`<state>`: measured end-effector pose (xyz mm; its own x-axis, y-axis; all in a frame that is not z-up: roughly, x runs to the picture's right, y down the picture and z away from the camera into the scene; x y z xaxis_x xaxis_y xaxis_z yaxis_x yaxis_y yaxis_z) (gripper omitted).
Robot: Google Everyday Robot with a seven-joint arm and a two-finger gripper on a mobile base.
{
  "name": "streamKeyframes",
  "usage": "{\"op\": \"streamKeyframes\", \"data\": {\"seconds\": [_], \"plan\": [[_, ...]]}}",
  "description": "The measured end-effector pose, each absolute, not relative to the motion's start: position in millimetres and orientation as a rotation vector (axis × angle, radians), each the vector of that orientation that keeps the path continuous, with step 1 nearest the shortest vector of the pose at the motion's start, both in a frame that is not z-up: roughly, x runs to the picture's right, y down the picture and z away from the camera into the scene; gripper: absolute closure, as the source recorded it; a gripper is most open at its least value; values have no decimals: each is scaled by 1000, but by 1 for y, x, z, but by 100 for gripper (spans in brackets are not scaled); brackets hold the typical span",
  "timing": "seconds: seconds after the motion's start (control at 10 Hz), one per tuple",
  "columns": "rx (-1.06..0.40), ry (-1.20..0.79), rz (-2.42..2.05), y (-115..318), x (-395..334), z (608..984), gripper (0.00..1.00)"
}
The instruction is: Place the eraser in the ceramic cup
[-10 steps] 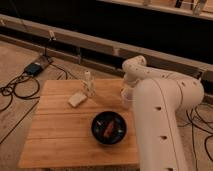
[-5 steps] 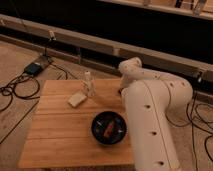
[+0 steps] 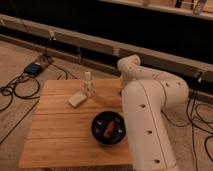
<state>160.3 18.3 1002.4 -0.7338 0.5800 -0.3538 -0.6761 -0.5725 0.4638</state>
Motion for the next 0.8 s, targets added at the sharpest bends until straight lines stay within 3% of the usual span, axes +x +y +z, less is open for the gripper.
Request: {"op": "streamKeyframes", "data": {"seconds": [0.3, 0.8], "plan": [[-206, 700, 2236, 1, 158, 991, 98], [-204, 569, 2119, -26, 138, 943, 100]]}}
